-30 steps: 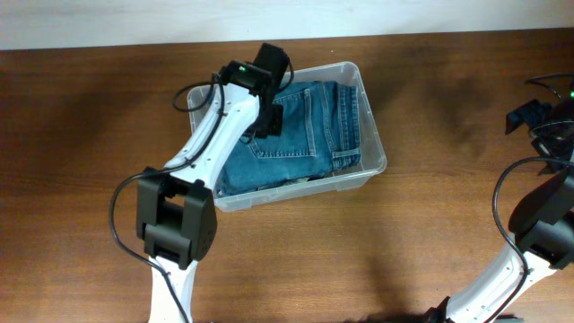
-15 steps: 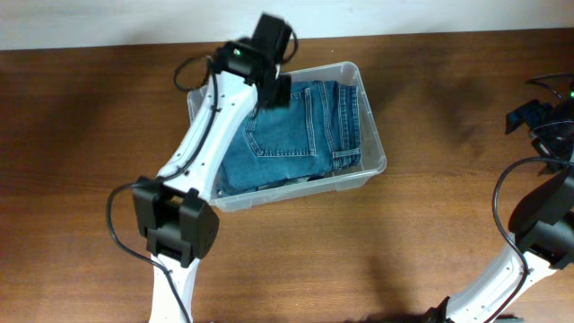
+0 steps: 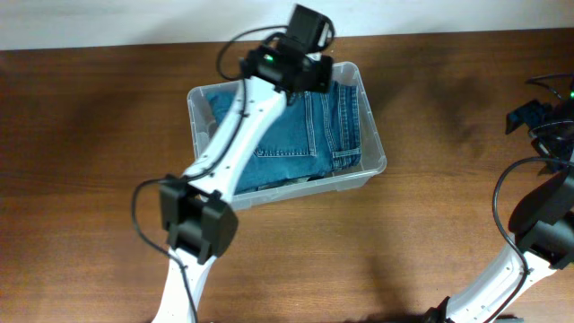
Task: Pack container
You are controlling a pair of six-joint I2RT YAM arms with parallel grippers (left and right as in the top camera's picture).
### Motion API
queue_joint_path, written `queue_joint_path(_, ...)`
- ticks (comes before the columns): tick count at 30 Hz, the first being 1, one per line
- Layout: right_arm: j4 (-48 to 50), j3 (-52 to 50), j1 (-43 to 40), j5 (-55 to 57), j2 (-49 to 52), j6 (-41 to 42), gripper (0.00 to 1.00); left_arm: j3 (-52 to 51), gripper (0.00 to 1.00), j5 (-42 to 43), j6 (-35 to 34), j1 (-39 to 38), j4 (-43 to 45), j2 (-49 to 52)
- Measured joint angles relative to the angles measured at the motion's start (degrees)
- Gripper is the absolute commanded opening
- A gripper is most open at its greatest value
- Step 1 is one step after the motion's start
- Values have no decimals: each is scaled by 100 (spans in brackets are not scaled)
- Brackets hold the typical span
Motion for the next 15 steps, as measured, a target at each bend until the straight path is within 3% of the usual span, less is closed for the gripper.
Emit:
queue_joint_path(8,0,0,0,0,0,2,98,2,1,57,22,-168,791,769)
queue_joint_path(15,-2,0,0,2,0,2,98,61,1,55,42,-164,870,1095)
